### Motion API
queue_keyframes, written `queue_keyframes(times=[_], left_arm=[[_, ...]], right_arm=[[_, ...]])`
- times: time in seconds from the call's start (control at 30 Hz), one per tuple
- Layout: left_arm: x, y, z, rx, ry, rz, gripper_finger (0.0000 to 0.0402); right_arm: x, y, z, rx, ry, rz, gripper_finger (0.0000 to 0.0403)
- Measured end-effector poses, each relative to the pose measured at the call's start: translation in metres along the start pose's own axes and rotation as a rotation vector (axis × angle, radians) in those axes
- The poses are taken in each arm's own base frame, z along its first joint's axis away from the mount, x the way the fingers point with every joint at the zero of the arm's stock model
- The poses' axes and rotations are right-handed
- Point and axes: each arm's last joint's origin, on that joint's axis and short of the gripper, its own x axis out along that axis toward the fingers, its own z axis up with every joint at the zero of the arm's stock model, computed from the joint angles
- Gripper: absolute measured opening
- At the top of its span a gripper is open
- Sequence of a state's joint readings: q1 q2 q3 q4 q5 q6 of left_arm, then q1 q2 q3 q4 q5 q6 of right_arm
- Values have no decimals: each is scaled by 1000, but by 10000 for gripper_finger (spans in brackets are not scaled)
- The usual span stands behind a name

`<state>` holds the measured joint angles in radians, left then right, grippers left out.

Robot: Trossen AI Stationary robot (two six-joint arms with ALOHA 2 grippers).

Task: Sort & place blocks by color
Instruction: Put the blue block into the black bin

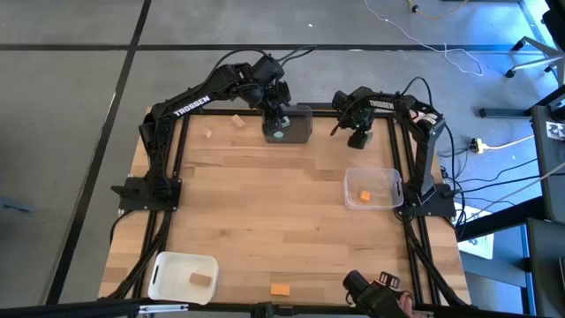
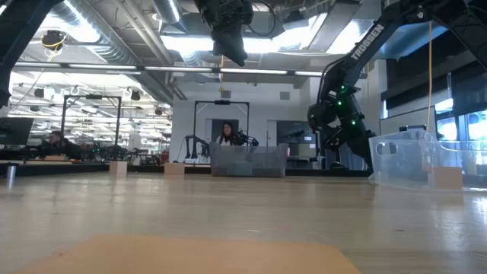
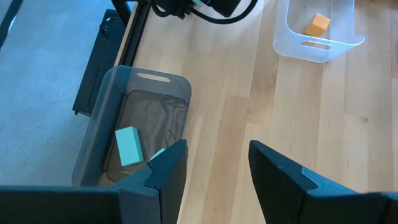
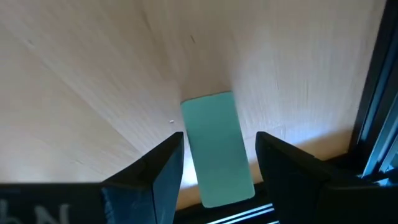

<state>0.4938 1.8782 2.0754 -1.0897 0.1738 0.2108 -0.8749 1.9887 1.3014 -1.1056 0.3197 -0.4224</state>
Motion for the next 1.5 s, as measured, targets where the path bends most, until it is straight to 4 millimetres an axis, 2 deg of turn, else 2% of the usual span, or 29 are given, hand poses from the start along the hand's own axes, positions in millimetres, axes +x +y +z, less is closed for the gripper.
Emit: queue_keyframes(times=[0.43, 0.53, 0.67, 0.8, 0.9, 1.1, 1.27, 1.5], left_arm=[[0, 0, 0, 0, 0, 0, 163], [0, 0, 0, 0, 0, 0, 163], [0, 0, 0, -1, 1, 0, 163], [0, 0, 0, -2, 2, 0, 163], [0, 0, 0, -3, 4, -1, 163], [0, -1, -5, -12, 54, -6, 163], [-1, -1, -11, -46, 114, 13, 163], [-4, 4, -25, -92, 277, 176, 163]], right_arm=[[23, 4, 10, 11, 88, 28, 198], [25, 5, 10, 12, 93, 34, 179], [22, 3, 11, 29, 89, 38, 129], [13, -1, 17, 77, 55, 76, 129], [1, -6, 27, 96, -19, 54, 129], [-30, 0, 38, 56, -72, 27, 129], [-64, 14, 50, 3, -146, -13, 129], [-125, 44, 64, -93, -303, -81, 129]])
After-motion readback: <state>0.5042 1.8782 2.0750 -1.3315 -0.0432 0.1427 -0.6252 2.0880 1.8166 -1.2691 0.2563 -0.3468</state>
